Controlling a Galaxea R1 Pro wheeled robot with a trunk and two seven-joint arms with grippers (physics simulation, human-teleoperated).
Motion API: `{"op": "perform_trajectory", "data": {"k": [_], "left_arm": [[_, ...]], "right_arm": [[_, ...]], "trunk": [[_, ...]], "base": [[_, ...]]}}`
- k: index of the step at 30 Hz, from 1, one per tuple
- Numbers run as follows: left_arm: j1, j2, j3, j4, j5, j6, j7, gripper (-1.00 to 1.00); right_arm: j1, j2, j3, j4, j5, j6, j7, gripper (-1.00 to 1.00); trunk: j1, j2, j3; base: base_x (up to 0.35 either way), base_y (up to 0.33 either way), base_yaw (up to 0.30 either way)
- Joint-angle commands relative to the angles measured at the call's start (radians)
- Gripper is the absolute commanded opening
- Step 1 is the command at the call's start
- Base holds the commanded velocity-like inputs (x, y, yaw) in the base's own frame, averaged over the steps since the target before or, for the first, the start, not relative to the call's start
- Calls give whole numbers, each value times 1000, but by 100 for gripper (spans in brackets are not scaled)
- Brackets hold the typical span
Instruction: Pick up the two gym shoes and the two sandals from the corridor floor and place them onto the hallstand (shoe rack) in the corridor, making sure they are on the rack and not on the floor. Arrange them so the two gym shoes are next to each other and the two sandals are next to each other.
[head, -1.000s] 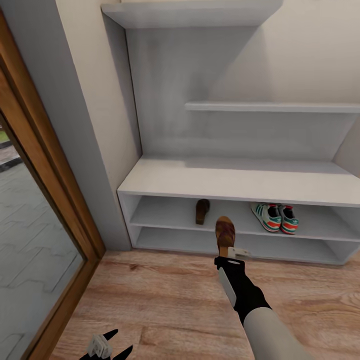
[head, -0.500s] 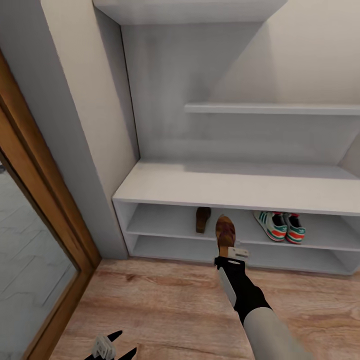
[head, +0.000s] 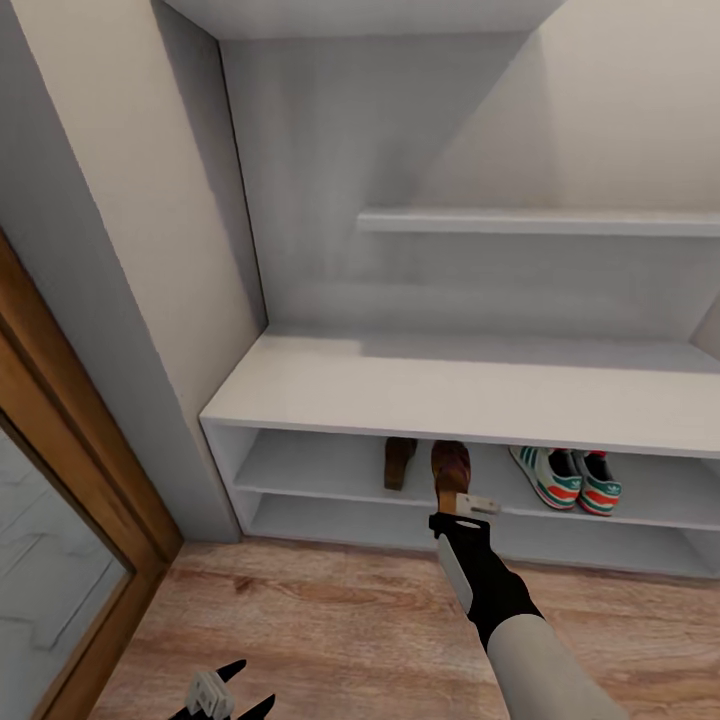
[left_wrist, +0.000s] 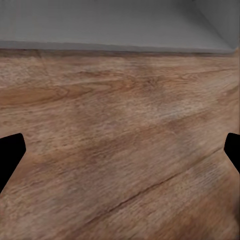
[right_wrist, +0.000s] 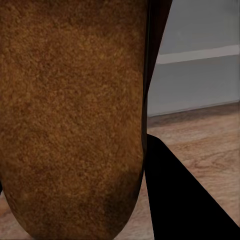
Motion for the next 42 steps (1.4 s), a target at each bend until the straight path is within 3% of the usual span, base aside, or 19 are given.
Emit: {"op": "perform_trajectory", "data": {"k": [1, 10, 15, 24, 42], "left_arm": [[0, -3, 4, 0, -2, -2, -6, 100], [-1, -7, 4, -4, -9, -1, -6, 100], [-1, -7, 6, -5, -9, -2, -6, 100], [-1, -7, 7, -4, -9, -2, -6, 100], [-1, -7, 6, -4, -9, -2, -6, 100]], "right_arm": [[0, 1, -1, -1, -9, 2, -6, -100], [0, 1, -1, 1, -9, 4, -5, -100], [0, 1, -2, 1, -8, 3, -5, -100], [0, 1, -1, 1, -8, 2, -5, -100], [0, 1, -2, 0, -8, 2, -5, -100]], "trunk": [[0, 0, -1], [34, -63, -38], [37, -65, -62], [37, -65, -63], [37, -65, -63]], "base": [[25, -7, 0], [1, 0, 0], [0, 0, 0], [10, 0, 0], [172, 0, 0]]}}
